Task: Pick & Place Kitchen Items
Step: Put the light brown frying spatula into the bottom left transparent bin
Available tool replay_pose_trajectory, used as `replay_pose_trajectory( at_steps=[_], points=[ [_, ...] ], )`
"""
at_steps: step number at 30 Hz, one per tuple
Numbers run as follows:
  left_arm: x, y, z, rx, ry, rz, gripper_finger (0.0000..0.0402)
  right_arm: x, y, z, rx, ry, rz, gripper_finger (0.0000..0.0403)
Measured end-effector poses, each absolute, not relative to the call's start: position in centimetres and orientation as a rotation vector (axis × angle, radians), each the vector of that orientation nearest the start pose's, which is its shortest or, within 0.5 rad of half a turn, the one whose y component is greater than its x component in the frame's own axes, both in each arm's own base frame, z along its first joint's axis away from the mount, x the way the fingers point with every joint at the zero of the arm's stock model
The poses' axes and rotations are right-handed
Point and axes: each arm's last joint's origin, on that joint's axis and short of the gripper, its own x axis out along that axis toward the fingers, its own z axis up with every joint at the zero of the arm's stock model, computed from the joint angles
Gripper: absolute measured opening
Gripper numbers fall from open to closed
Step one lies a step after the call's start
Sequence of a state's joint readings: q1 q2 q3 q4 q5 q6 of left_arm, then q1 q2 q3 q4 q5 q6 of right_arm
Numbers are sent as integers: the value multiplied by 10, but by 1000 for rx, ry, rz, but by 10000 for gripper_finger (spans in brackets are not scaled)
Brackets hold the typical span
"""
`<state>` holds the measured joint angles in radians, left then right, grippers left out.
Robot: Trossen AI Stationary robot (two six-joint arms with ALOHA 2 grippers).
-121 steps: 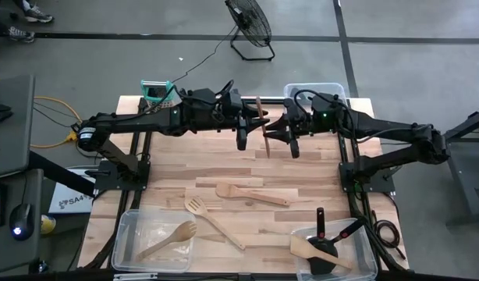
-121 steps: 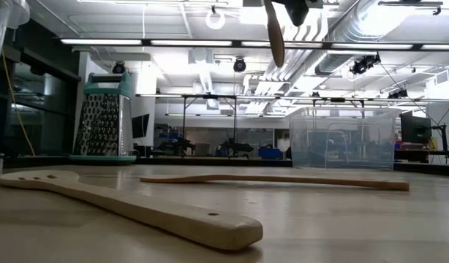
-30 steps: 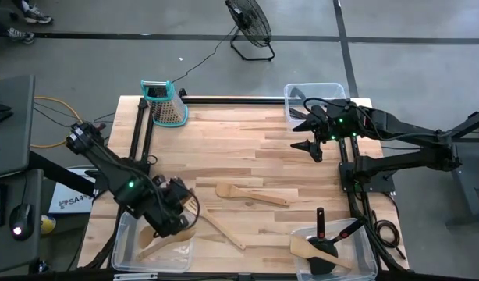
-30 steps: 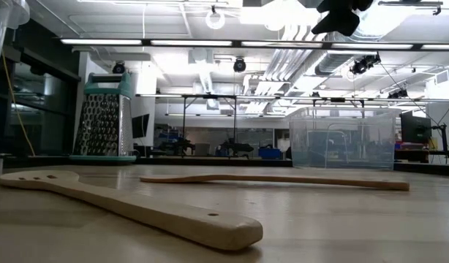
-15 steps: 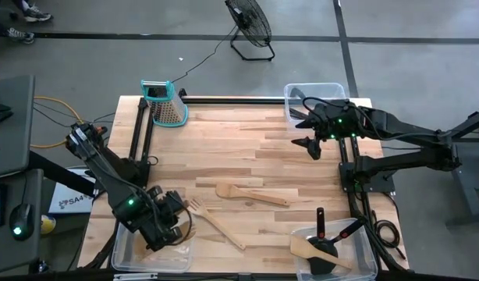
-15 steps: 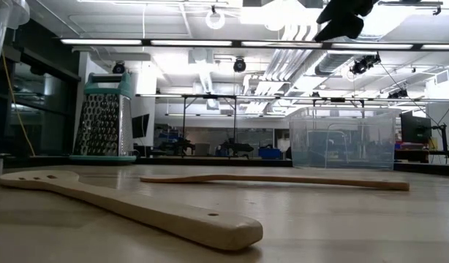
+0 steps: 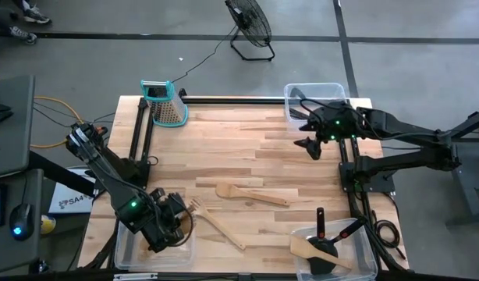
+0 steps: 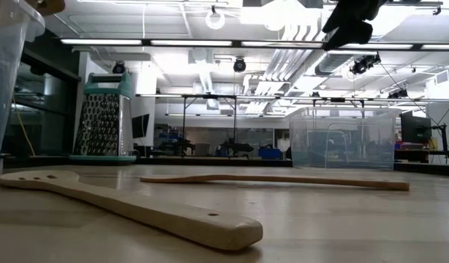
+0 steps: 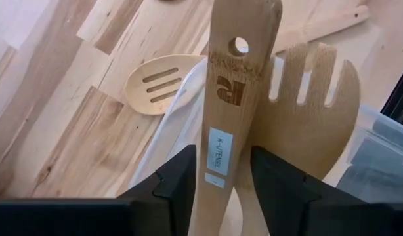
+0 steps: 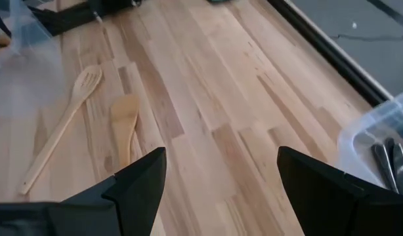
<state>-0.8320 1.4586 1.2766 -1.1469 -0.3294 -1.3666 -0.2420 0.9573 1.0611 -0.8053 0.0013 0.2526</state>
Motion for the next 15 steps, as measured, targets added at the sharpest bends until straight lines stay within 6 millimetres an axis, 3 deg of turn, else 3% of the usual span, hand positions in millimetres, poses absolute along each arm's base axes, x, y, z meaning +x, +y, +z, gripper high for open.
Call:
replay_pose_trajectory(
  at_steps=[8, 15],
  points=[
    [184, -189, 291, -484, 1141, 357, 147, 172, -42, 340, 357, 697, -327, 284],
    [183, -187, 327, -515, 1091, 341, 148, 179, -42, 339, 389, 689, -271, 284]
  ],
)
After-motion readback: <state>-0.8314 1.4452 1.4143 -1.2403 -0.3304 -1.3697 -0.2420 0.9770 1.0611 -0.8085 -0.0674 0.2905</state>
